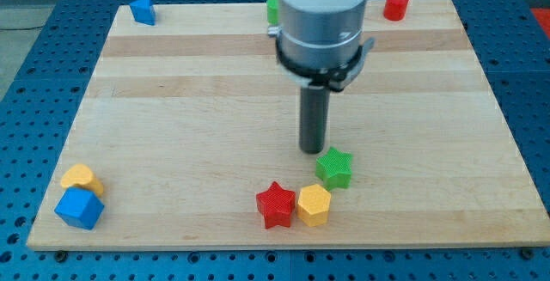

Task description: Push the green star above the red star and yellow hexagon

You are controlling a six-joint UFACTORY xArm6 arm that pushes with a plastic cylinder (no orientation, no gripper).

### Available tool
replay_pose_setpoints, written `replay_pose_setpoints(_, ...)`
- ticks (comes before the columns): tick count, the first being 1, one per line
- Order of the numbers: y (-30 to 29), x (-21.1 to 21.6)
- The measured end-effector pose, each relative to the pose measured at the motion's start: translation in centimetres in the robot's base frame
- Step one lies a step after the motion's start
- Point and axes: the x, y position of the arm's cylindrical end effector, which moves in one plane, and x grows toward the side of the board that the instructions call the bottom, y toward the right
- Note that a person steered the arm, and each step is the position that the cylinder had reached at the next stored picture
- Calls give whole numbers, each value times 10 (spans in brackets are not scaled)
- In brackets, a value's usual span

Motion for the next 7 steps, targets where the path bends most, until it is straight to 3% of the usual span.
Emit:
replay_pose_setpoints(2, 82, 14)
replay_pose_setpoints(7, 2, 48)
